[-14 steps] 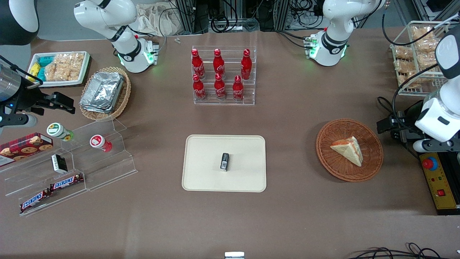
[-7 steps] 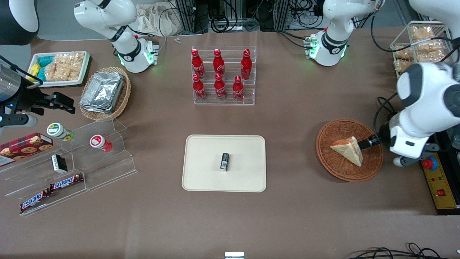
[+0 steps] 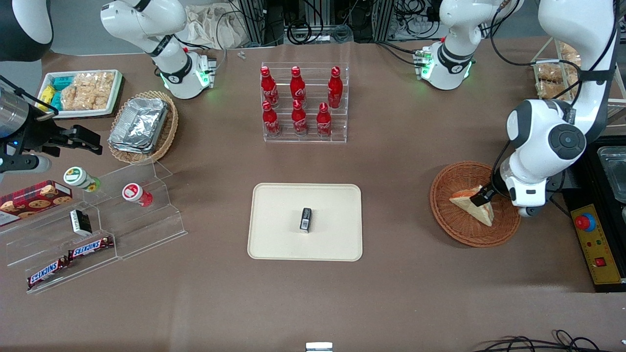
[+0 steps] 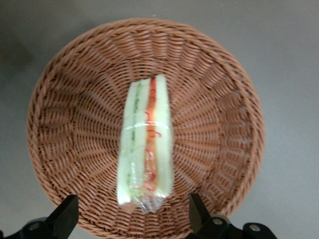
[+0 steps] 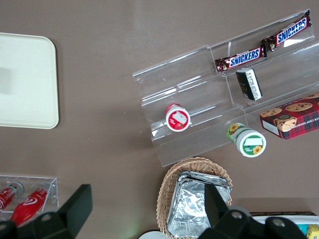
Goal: Place sandwich from basket to tray
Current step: 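Close the left gripper on the wrapped triangular sandwich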
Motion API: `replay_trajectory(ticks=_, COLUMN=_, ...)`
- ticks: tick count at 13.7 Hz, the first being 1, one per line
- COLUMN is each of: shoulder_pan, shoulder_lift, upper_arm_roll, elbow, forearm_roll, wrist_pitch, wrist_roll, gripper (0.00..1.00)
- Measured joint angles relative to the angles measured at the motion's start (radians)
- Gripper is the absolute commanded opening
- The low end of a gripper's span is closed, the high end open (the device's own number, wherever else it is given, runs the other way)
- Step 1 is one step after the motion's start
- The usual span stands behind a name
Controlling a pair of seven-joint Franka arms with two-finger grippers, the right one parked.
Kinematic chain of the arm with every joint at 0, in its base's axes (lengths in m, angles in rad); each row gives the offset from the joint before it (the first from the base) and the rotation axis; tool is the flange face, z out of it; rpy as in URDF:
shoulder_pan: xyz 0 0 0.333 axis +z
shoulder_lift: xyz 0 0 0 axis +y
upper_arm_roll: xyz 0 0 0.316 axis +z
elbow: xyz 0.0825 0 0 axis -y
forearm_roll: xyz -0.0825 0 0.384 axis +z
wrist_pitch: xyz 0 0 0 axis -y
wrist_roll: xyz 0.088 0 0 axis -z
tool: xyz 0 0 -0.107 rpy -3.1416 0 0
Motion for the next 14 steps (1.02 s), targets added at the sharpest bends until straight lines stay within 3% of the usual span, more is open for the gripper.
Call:
replay_trajectory(ticks=10, shoulder_pan=0.017, shoulder_lift=0.079, upper_arm_roll=0.008, elbow=-0.013, forearm_roll=0.015, wrist_pitch=0.057, wrist_roll=-0.112, gripper=0.98)
replay_trajectory(ticks=11, shoulder_pan=0.017, shoulder_lift=0.101, upper_arm_roll=0.01, elbow=-0.013, forearm_roll=0.016, wrist_pitch=0.079, wrist_roll=-0.126, gripper=0.87)
replay_trajectory(ticks=14, shoulder_pan=0.017, shoulder_lift=0.153, upper_arm_roll=0.012, elbow=-0.012, forearm_roll=0.016, wrist_pitch=0.131, wrist_roll=-0.157, gripper=0.37)
